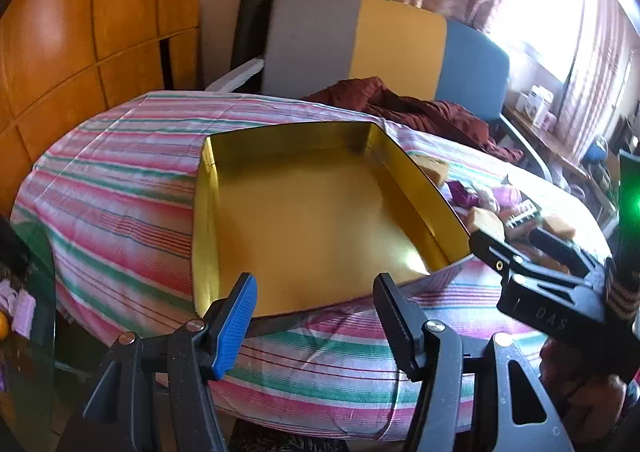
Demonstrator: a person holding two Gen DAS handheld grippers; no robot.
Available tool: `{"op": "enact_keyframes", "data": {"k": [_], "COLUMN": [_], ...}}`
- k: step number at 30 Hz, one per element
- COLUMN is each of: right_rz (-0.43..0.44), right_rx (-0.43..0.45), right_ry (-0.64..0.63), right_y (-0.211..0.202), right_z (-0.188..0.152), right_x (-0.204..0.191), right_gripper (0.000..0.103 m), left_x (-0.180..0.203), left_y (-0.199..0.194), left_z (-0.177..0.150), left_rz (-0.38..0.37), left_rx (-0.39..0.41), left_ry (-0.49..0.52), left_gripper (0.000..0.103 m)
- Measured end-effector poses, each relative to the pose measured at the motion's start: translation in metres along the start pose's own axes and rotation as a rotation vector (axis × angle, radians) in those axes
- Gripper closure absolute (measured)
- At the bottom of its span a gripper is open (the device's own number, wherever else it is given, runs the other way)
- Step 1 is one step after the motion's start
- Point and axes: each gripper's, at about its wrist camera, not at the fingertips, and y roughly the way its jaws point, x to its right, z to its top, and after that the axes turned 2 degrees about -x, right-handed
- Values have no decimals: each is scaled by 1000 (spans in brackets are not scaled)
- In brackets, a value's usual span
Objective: Organize objects
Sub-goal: 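Grasp the yellow sponge with the left tool while the right tool grasps the snack bag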
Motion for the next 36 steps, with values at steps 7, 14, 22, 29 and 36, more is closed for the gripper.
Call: {"op": "enact_keyframes", "data": {"k": [7, 14, 22, 29, 36], "right_rz": [-47, -182, -327, -325, -268], "right_rx": [-1, 11, -22, -38, -37], "right_ry": [41, 145, 235, 230, 266], "right_y": [-7, -26, -45, -53, -46], "right_z": [-5, -10, -16, -9, -15], "right_x": [29, 97, 178, 215, 237], "right_gripper": [0, 0, 0, 0, 0], "left_x": [14, 32, 94, 158, 204], "left_y": [4, 6, 10, 49, 94], "left_z": [0, 16, 45, 63, 73], "left_rz": [-90, -158, -309, -321, -310], "left_rx": [-38, -42, -31, -126, -225], "left_ry": [64, 117, 283, 420, 526], "left_gripper": [42, 42, 33, 33, 34]}}
